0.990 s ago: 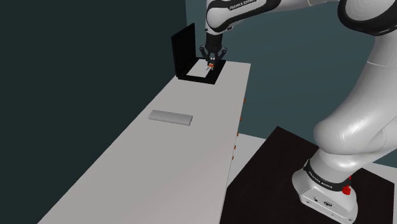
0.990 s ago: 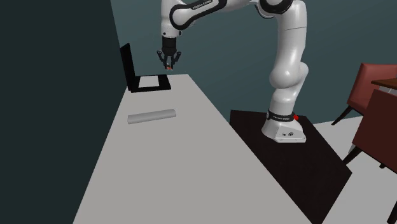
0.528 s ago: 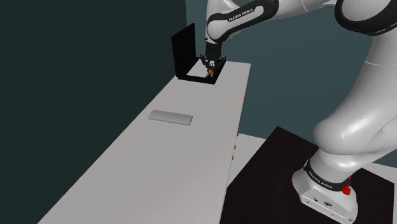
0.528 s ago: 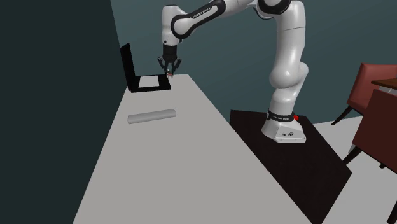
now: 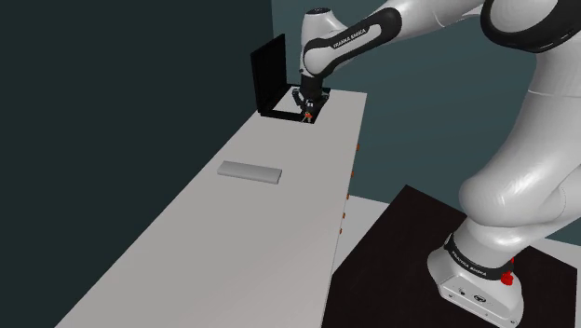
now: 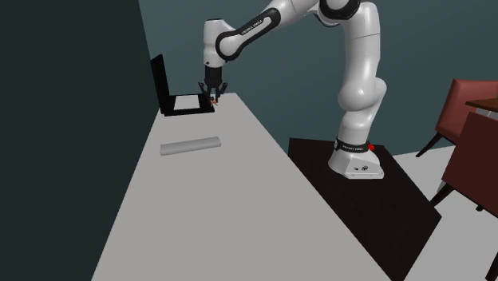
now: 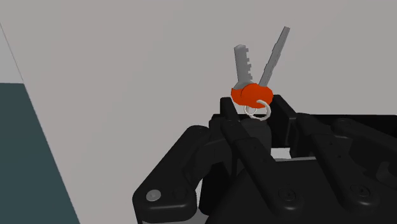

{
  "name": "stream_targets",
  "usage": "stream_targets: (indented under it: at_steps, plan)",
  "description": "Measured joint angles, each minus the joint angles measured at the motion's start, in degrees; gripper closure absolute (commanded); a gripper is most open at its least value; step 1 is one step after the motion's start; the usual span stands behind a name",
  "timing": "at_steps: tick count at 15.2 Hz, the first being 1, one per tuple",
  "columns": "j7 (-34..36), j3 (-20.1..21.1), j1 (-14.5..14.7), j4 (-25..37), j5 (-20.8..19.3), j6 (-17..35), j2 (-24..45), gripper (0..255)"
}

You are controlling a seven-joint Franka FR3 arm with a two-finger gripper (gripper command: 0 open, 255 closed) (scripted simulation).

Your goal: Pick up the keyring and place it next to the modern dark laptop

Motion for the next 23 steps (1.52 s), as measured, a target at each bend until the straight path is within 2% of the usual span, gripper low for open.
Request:
stream_targets:
  at_steps: [10, 17, 18, 23]
  plan:
    - [2.29, -1.28, 0.69, -3.80, -3.12, 6.41, 3.22, 255]
    - [2.70, -1.47, 0.92, -3.92, -3.59, 7.00, 3.75, 255]
    - [2.70, -1.47, 0.92, -3.93, -3.59, 7.00, 3.75, 0]
    - [2.70, -1.47, 0.92, -3.93, -3.59, 7.00, 3.75, 0]
